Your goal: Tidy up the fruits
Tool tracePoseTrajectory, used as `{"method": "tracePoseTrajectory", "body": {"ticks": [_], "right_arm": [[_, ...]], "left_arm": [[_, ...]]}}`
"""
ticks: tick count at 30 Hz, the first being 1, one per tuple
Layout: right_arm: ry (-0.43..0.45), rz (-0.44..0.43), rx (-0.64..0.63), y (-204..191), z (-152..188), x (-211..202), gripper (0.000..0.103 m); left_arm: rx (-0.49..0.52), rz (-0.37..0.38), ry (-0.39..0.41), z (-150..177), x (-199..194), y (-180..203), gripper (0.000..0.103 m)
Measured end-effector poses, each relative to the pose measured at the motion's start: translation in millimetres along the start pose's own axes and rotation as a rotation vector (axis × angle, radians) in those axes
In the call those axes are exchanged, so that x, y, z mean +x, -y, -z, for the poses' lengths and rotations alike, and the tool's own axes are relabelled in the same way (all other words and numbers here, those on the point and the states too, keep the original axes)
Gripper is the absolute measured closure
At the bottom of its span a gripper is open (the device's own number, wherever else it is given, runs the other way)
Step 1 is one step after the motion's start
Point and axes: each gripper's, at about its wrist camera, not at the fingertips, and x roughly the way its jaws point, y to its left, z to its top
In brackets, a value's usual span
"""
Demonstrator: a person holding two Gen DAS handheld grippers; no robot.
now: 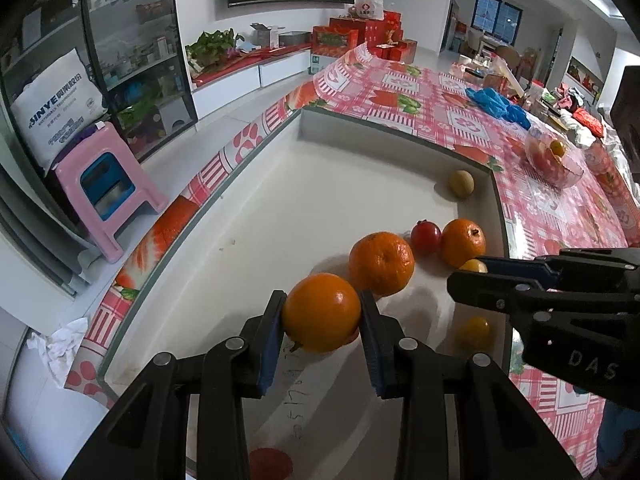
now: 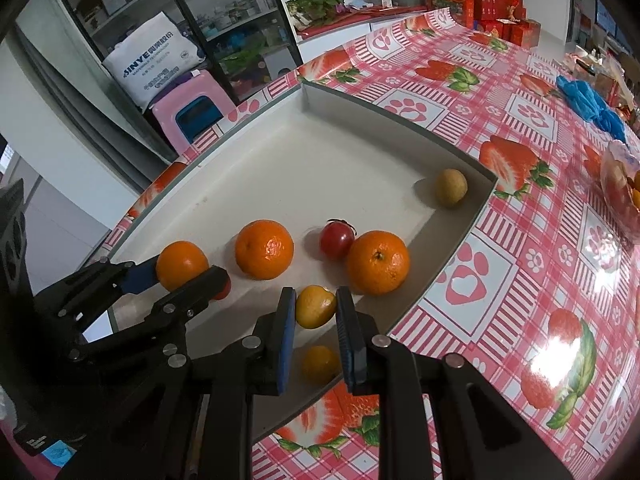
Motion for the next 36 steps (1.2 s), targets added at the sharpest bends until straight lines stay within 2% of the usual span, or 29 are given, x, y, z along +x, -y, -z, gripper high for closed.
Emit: {"method": "tracePoseTrajectory", "body": {"ticks": [1,3,5,6,7,8,9,11,14,15,16,17,21,24,28,31,36], "right_arm": [[-0.002,-0.002,0.002,0.6,0.1,-0.3,0.08],[-0.001,-0.004,0.007,1.0,0.3,-2.6,0.072],[0.006,0.002,0.008,0.1,0.4,-5.4,0.041],[0.013,0.008,0.006,-0.7,0.5,-7.6,0.037],[0.022,0.014,-0.001,-2.1,0.5,-10.2,0.036],[0.025,0.019,-0.009,-3.5,0.2,-11.6,0.034],[0.026,0.02,-0.014,-4.5,0.2,-12.9,0.033],[0.028,0.027,-0.014,-4.9,0.3,-15.0,0.023],[0.032,0.027,-0.005,-2.8,0.7,-18.0,0.022],[0.031,0.029,-0.002,-2.0,1.0,-18.8,0.022],[0.03,0.033,0.0,-1.3,1.4,-19.3,0.021],[0.029,0.037,0.001,-0.2,2.0,-20.4,0.02],[0.026,0.051,0.01,4.1,3.8,-22.4,0.012],[0.03,0.071,0.01,6.1,4.4,-24.7,0.0],[0.035,0.095,-0.011,5.0,4.3,-27.7,0.0],[0.037,0.119,-0.02,4.8,4.8,-28.8,0.0],[0.034,0.121,-0.016,7.7,6.0,-31.0,0.0]], "left_arm": [[0.001,0.0,-0.005,0.6,0.4,0.2,0.066],[0.003,0.002,-0.012,2.0,0.8,1.0,0.066],[0.008,-0.002,-0.018,3.1,0.3,2.4,0.063],[0.01,-0.007,-0.021,3.3,0.2,3.3,0.049],[0.007,-0.017,-0.016,4.3,-1.3,3.7,0.032],[0.005,-0.022,-0.007,4.5,-2.6,3.8,0.027],[0.005,-0.021,0.004,5.1,-4.8,4.2,0.025],[0.015,-0.003,0.0,5.5,-5.6,5.7,0.025],[0.022,-0.015,-0.01,6.0,-5.2,8.3,0.025],[0.023,-0.019,-0.018,6.4,-4.4,8.8,0.022],[0.021,-0.017,-0.032,6.9,-3.2,9.2,0.005],[0.016,-0.015,-0.03,7.3,-3.9,9.4,0.0],[0.023,-0.016,-0.005,8.6,-9.8,12.4,0.0],[0.027,-0.023,-0.013,8.4,-9.7,14.5,0.0],[0.037,-0.038,-0.038,10.1,-7.6,18.6,0.0],[0.038,-0.018,-0.041,11.6,-9.4,20.6,0.0],[0.041,-0.03,-0.039,11.5,-12.8,24.3,0.0]]}}
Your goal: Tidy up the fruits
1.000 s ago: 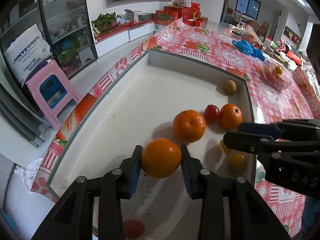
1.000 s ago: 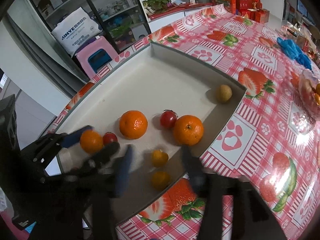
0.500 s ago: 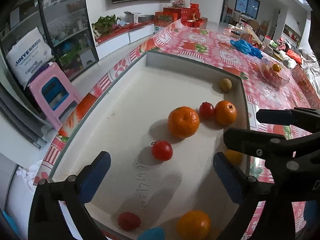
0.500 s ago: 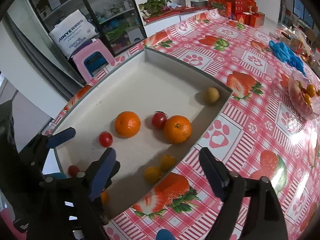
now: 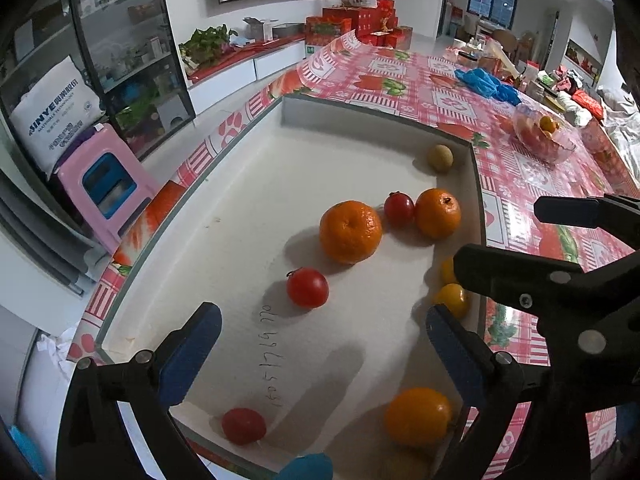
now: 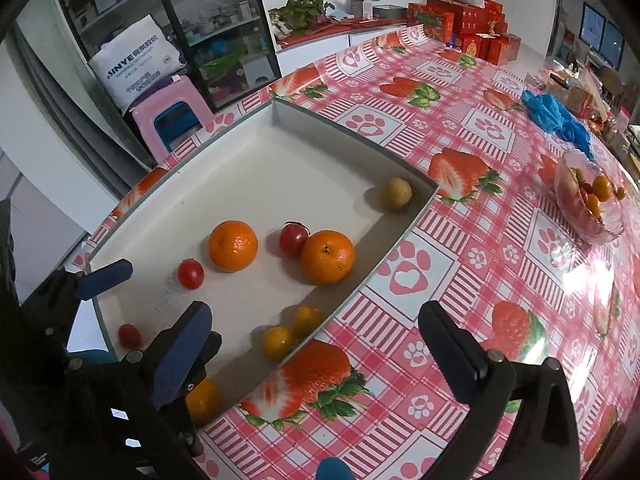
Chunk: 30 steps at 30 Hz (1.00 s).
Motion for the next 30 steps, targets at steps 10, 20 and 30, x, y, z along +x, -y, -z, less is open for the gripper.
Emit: {"method": "tracePoseTrajectory", "body": {"ticks": [10,20,30], "right_arm": [[0.008,-0.011,0.001,3.2,4.9,-6.0,0.0],[0.015,-0.002,0.008,8.6,9.8,-10.5,0.0],[0.022,-0.002,0.014,13.2,14.3,-13.8,0.0]], "left_arm": [[0.038,-0.046,-0.011,1.9,-3.2,11.7,0.0],[0.057,-0.067,-0.013,2.6,-6.9,19.6,0.0],[0.079,-0.095,-0.014,4.1,-9.6,27.7,0.0]]}}
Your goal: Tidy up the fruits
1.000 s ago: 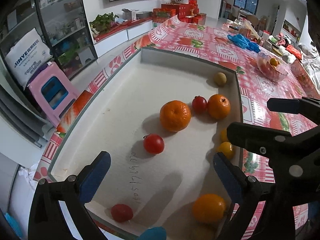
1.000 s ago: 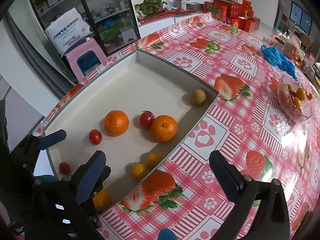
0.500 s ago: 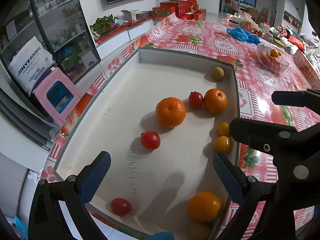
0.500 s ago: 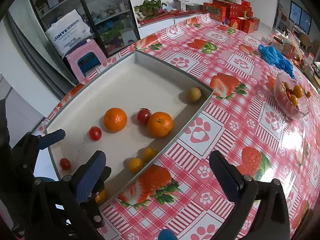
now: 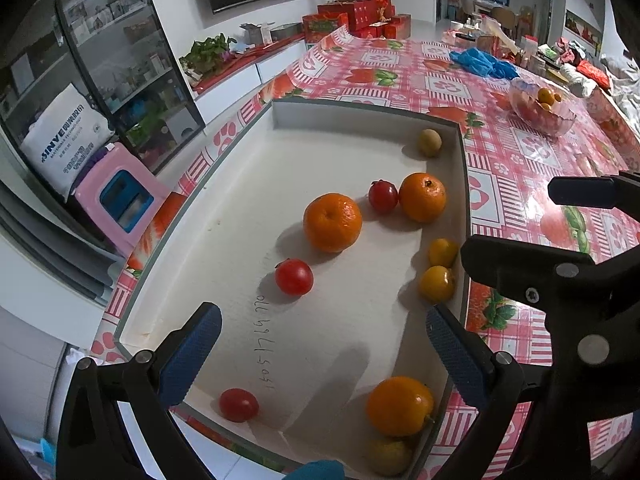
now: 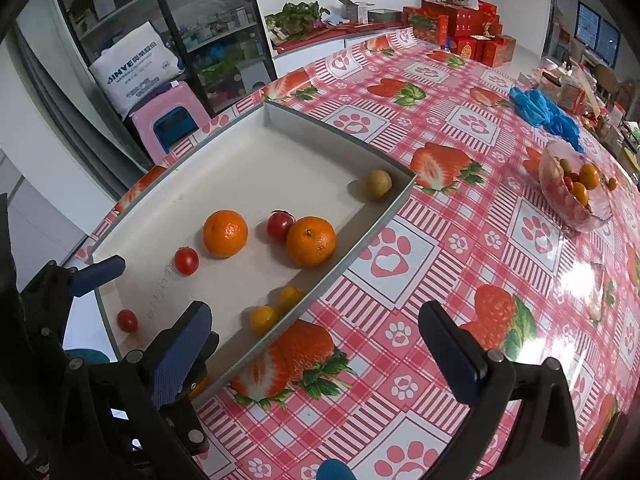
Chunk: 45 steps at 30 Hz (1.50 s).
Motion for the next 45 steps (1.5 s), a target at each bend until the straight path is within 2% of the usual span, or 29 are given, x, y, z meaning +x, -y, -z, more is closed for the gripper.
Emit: {"method": "tracePoseTrajectory", "body": {"ticks": [37,45], "right_arm": [[0.028,-0.033,0.054,25.1,10.9,-11.3,0.0],[0.051,-0.036,0.102,49.6,16.6,-19.7,0.0]], "left_arm": [[0.063,-0.053,-0.012,-4.5,-10.7,27.2,0.0],[0.107,-0.052,-0.006,-10.1,-17.4,46.4,0.0]]}}
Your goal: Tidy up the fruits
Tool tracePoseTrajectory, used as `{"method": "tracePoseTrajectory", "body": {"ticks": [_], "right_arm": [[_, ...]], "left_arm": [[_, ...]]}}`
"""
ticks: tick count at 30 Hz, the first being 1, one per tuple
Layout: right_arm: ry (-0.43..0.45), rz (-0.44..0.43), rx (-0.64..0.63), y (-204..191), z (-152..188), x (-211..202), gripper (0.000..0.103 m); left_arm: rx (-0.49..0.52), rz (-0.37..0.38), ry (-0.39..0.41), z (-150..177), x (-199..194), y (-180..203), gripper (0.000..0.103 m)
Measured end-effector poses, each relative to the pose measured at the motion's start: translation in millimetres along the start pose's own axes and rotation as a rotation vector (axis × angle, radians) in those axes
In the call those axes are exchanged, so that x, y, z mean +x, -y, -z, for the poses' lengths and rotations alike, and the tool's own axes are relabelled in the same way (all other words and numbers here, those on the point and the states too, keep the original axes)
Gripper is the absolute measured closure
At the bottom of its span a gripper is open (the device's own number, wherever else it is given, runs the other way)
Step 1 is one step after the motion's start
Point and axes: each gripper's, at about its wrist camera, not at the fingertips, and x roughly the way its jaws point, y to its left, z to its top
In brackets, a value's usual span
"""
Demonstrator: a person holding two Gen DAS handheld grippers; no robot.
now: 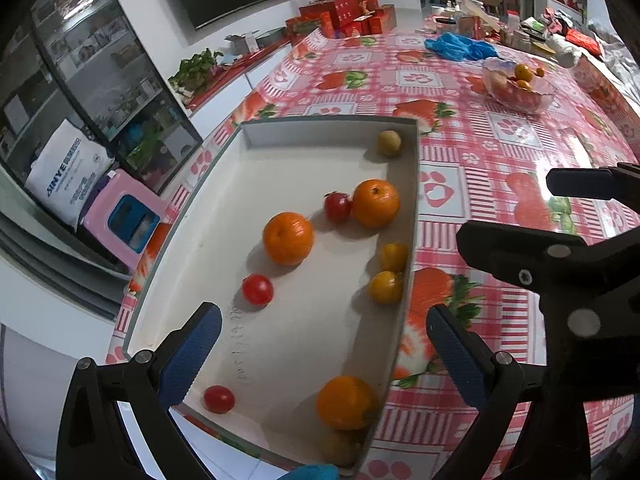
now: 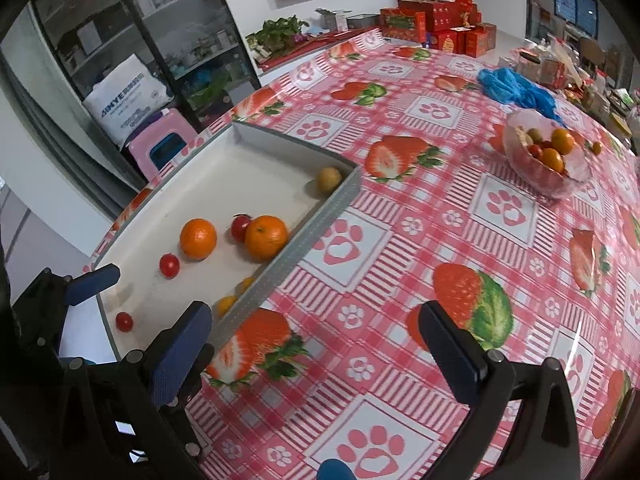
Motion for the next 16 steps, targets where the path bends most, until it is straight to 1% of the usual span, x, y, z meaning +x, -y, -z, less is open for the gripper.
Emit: {"method": "tracePoseTrajectory", "body": {"ticks": [7,13,16], "right_arm": [[0.023,0.014,0.069,37.1,3.5,-8.3,0.0],[0.028,0.049,0.154,84.8,11.3,-14.7,0.0],[0.029,0.08,0.2,113.0,17.3,-18.5,0.0]], "left_arm": [[0.061,0.024,0.012,-11.2,-8.4,28.5,0.0],[0.113,0.062,0.013,-24.3,-10.5,61.6,0.0],[0.131,0.084,0.029,-30.0,-12.7,77.2,0.0]]}}
